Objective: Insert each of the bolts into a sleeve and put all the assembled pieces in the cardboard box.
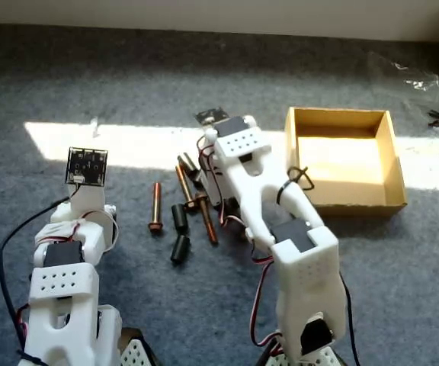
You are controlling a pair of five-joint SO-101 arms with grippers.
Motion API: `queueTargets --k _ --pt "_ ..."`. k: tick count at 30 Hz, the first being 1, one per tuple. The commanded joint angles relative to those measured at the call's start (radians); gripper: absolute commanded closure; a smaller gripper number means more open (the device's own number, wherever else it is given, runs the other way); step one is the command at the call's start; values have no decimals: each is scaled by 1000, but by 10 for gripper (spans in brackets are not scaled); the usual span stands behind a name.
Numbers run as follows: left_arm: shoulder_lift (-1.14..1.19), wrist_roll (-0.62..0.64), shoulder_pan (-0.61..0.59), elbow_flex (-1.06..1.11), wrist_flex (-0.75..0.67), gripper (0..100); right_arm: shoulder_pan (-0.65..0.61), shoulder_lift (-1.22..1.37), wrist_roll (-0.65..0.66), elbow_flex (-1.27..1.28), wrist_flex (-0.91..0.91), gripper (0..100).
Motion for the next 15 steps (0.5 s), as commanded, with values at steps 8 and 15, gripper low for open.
queueTargets --k 8,15 --pt "1 -8 -12 -4 -17 989 -19 -16 54 -271 200 993" --pt "8 -8 -12 -1 -35 989 -39 -53 75 -558 280 994"
